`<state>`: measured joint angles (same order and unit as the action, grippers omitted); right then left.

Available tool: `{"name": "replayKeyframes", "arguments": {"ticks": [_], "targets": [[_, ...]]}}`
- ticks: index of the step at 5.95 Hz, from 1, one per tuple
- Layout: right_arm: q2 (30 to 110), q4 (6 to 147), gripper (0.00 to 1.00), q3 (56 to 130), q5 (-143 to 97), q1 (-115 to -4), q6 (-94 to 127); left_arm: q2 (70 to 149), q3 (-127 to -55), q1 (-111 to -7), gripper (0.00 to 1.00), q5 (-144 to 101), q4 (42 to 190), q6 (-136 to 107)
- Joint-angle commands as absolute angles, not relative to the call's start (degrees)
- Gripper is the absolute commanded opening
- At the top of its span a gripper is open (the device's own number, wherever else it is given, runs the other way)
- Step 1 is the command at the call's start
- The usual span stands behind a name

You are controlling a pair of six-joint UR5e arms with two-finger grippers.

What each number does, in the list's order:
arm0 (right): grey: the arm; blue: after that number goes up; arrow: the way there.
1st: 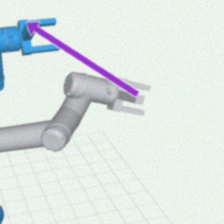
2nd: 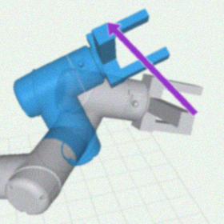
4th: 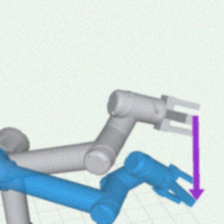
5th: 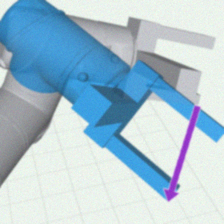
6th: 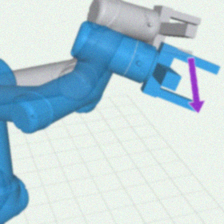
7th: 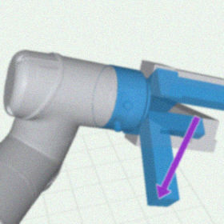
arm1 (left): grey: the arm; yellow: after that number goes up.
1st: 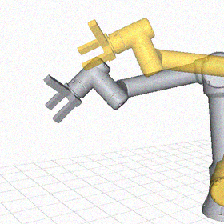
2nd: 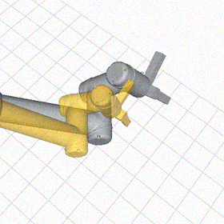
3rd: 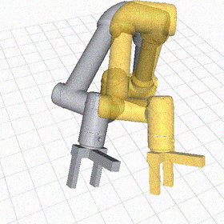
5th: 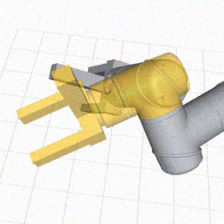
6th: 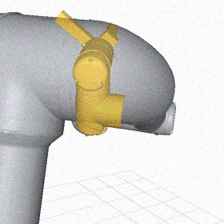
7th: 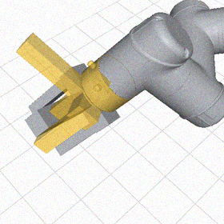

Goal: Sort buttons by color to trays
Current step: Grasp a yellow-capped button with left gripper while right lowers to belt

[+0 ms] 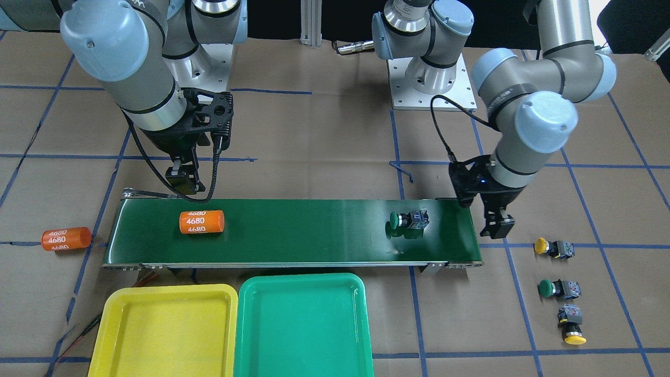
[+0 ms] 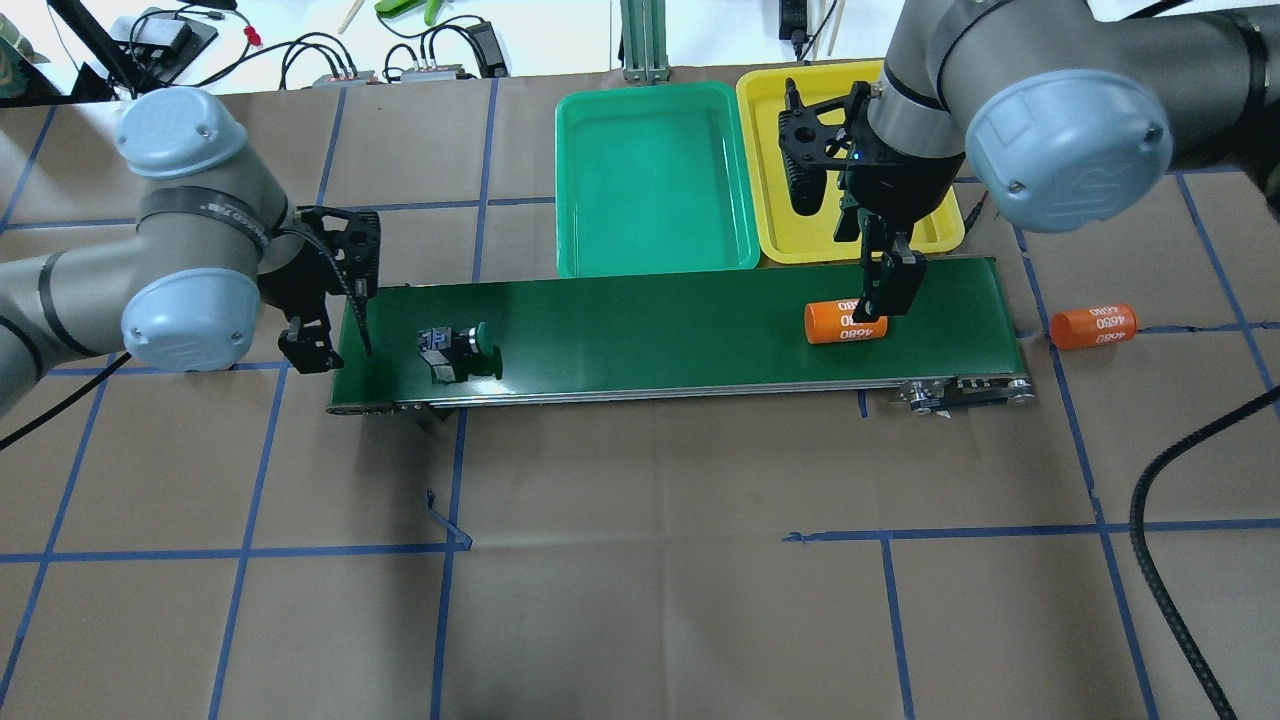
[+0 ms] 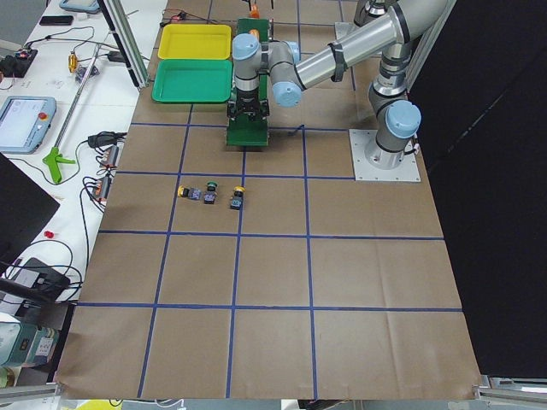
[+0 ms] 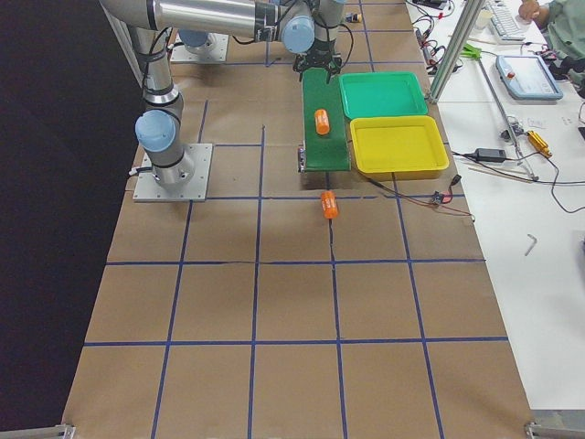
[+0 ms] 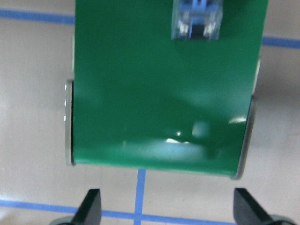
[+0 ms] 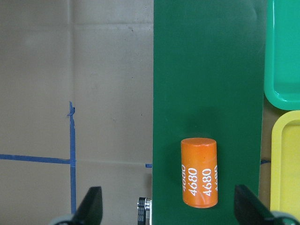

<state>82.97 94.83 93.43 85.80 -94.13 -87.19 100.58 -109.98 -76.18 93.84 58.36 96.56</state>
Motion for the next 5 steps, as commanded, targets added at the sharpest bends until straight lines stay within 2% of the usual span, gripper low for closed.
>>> {"name": "replayKeyframes", "arguments": {"ticks": [1,3,5], "targets": [[83.0,94.8,1.0,93.4,85.8,-94.1,-87.2,101.4,-109.9,-66.4,0.98,93.3,58.2,106.4],[83.0,94.8,1.0,93.4,85.9,-94.1,-87.2,104.4,-108.5,-60.6,0.97,93.3,57.3,119.5],[83.0,94.7,1.0,93.5,85.7,-94.1,-87.2,110.6,-104.5,-57.9,0.97,93.2,55.6,126.3]]}}
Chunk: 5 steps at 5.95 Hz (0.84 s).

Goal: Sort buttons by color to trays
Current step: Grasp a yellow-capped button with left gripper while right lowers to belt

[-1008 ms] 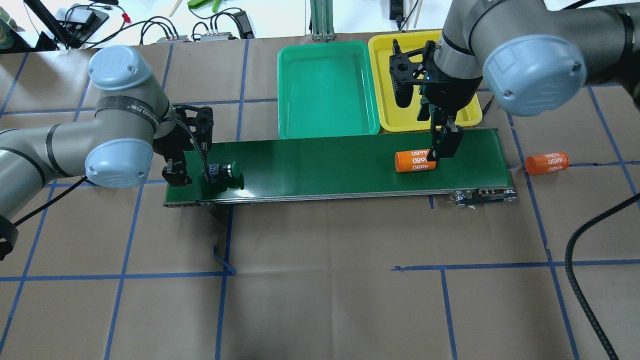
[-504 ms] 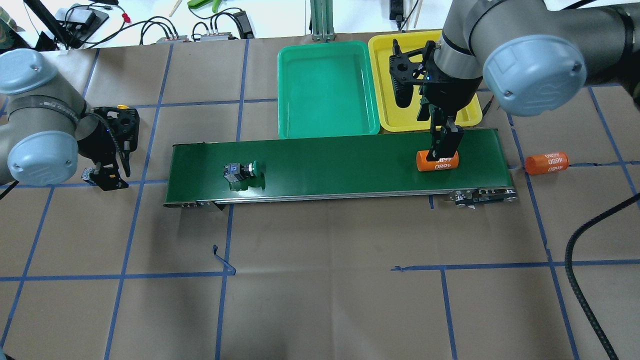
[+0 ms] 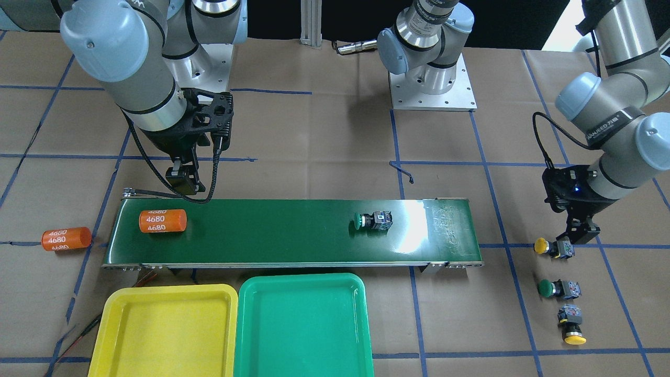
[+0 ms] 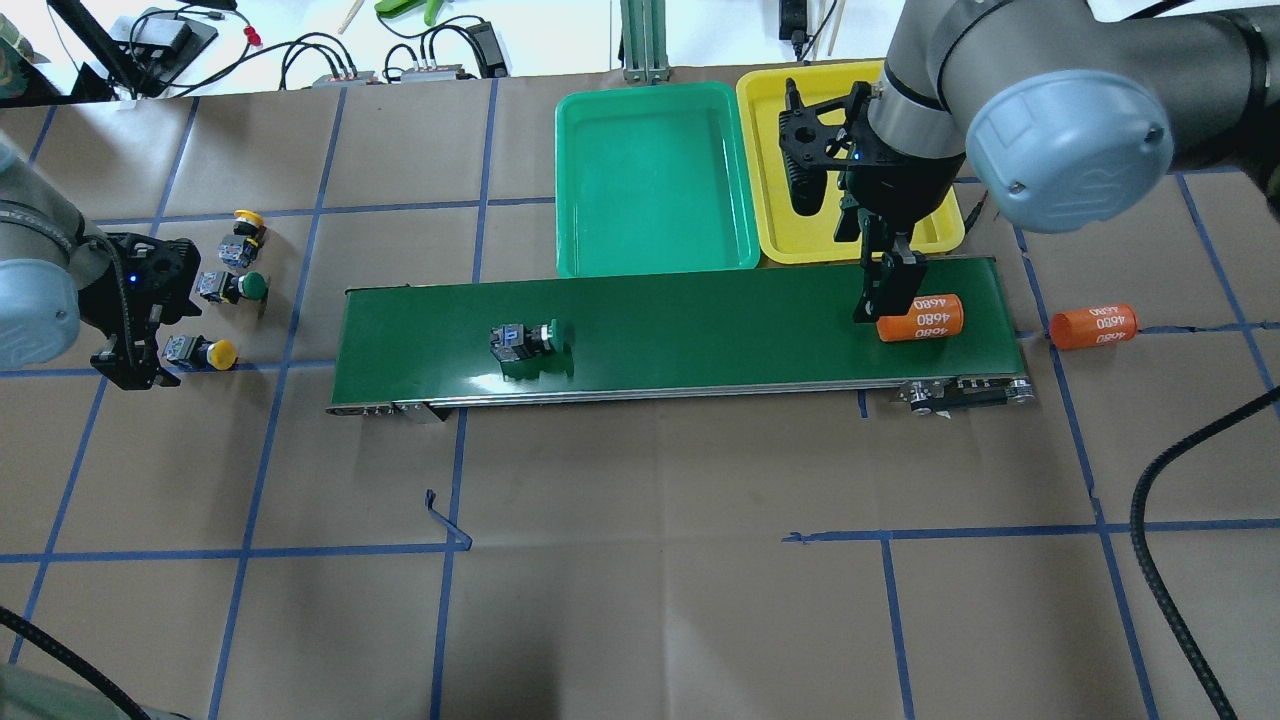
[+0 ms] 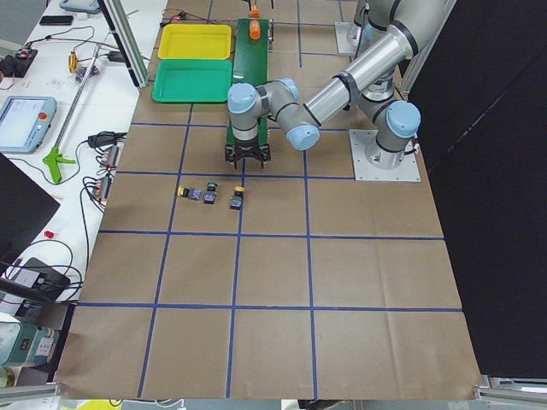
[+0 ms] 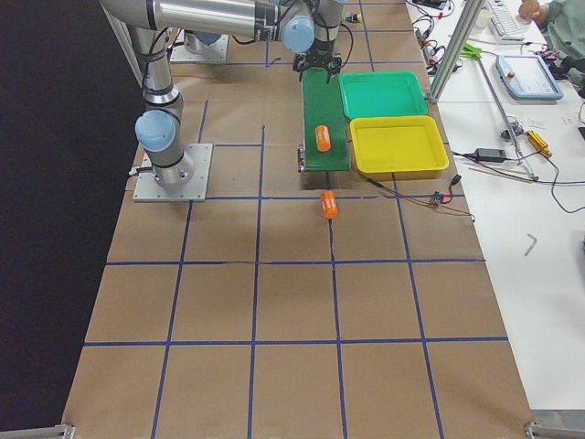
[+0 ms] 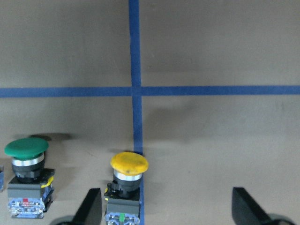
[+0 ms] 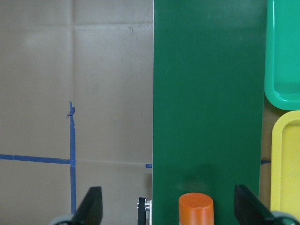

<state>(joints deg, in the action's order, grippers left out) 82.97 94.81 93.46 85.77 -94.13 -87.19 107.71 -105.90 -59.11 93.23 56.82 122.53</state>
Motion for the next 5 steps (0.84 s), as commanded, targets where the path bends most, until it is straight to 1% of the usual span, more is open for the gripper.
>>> {"name": "replayKeyframes", "arguments": {"ticks": [1,3,4,5], "targets": [[83.0,94.7,1.0,93.5,85.5,-94.2,-86.6,113.7,-104.4,-56.7,0.97,93.0,51.5,129.3],[83.0,95.0,1.0,93.5,85.5,-94.2,-86.7,118.5,-104.5,-55.6,0.95,90.5,45.3,134.9],[81.8,95.2,1.0,93.5,85.7,-94.2,-86.7,119.0,-104.7,-55.0,0.92,89.5,45.2,135.1],[78.4,95.0,1.0,93.3,85.3,-94.2,-86.9,118.8,-105.3,-55.0,0.65,89.2,45.1,135.1]]}}
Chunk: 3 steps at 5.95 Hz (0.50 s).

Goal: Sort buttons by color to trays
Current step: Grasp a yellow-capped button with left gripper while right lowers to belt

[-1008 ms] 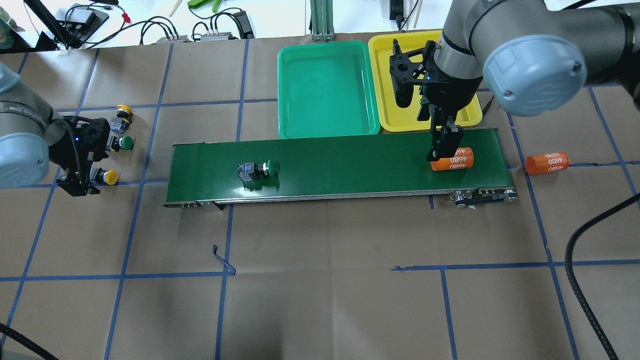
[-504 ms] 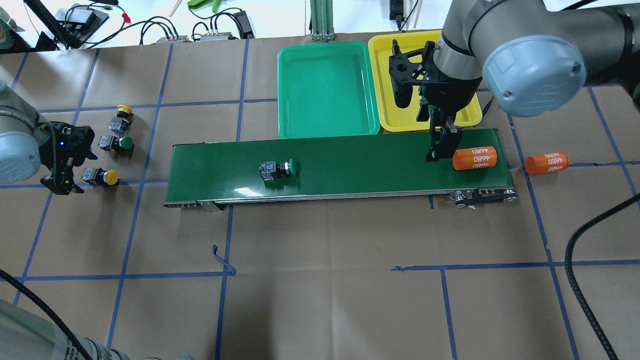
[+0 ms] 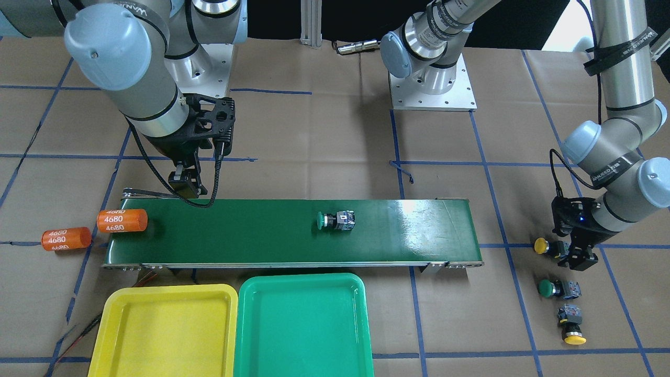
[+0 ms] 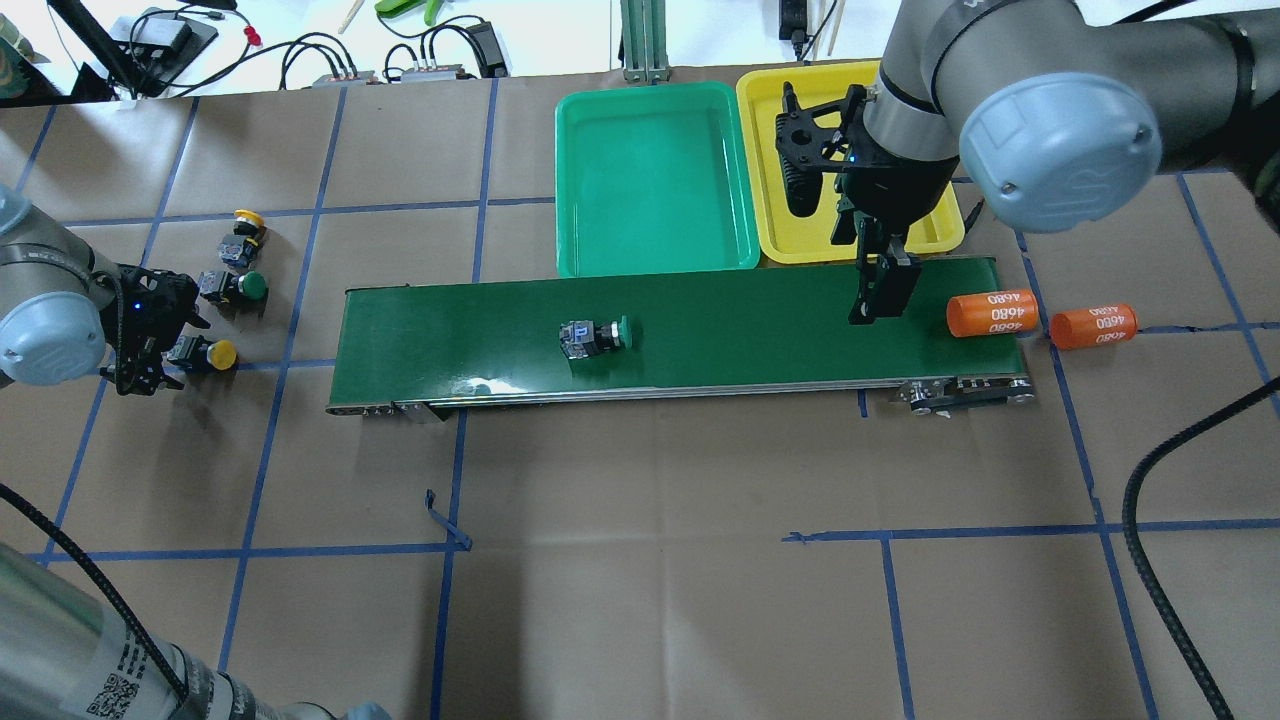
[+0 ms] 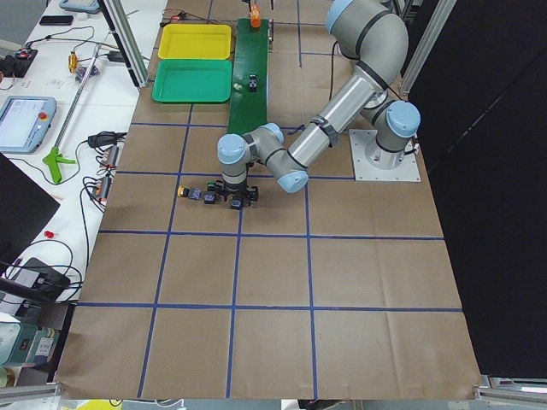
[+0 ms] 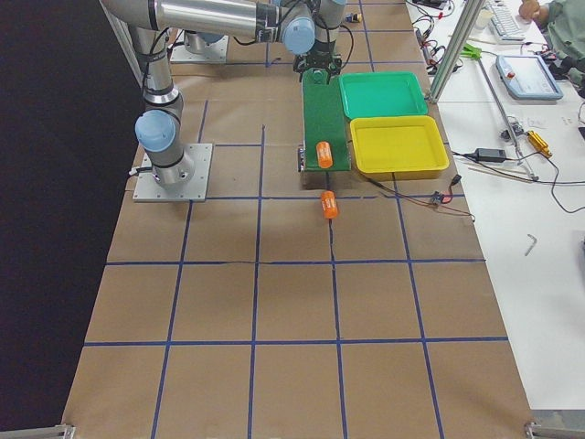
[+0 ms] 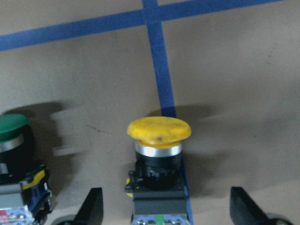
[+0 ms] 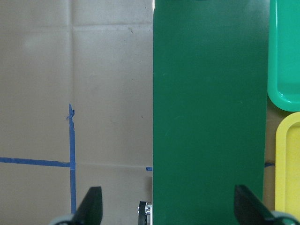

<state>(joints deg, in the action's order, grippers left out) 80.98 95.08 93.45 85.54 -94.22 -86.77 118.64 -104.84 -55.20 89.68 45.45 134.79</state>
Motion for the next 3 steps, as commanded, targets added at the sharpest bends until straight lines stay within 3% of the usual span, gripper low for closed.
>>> {"name": "replayKeyframes", "arguments": {"ticks": [1,2,3], "targets": [[77.8,95.1,1.0,93.3,85.3,-94.3,-86.6,118.0,-105.3,-55.3,0.22,89.4,45.1,134.4],[77.0,97.2,1.0,93.3,85.3,-94.7,-86.7,117.4,-105.3,-56.0,0.08,89.4,45.3,133.9],[75.2,103.2,1.0,93.3,85.2,-98.1,-84.8,114.7,-105.6,-56.4,0.05,89.6,46.7,130.7]]}}
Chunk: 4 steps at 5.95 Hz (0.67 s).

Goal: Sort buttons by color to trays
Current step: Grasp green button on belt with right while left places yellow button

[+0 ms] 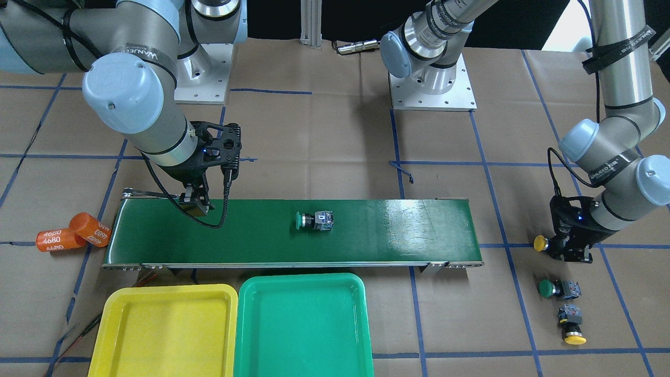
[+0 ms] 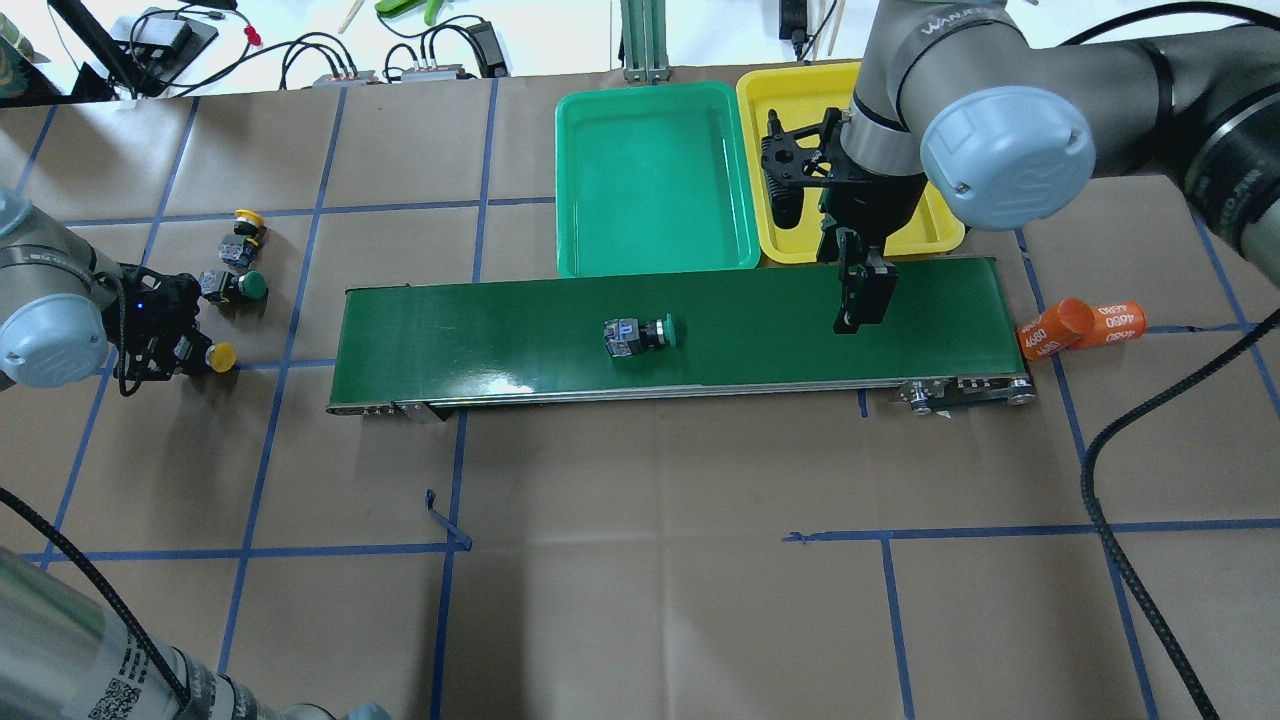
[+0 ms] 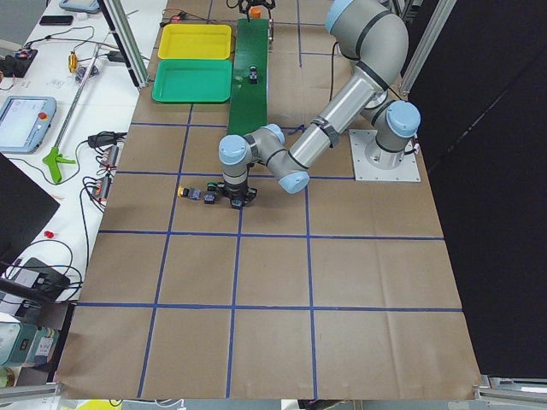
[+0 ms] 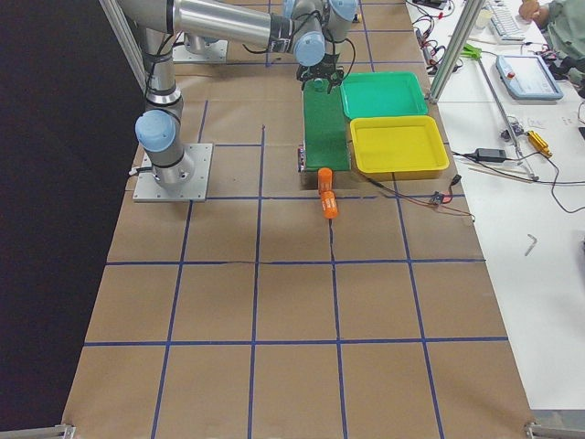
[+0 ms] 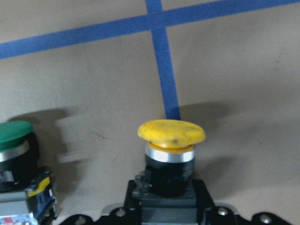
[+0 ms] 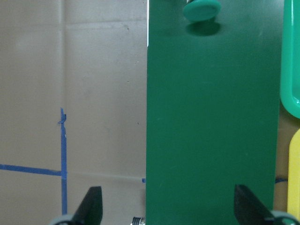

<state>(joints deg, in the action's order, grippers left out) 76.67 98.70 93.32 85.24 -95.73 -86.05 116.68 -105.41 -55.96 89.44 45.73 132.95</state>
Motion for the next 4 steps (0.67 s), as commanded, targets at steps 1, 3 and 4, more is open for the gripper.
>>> {"name": "replayKeyframes", "arguments": {"ticks": [1,3,4], "targets": [[71.8,108.1,1.0,93.2,85.3,-101.6,-79.3,110.3,-105.6,-58.9,0.05,89.6,53.6,126.2],[68.0,113.8,1.0,93.2,85.3,-104.5,-76.4,106.0,-105.0,-70.7,0.05,89.5,59.6,106.7],[67.2,113.6,1.0,93.3,85.3,-104.9,-76.6,105.2,-105.1,-76.6,0.05,89.7,59.7,99.7]]}}
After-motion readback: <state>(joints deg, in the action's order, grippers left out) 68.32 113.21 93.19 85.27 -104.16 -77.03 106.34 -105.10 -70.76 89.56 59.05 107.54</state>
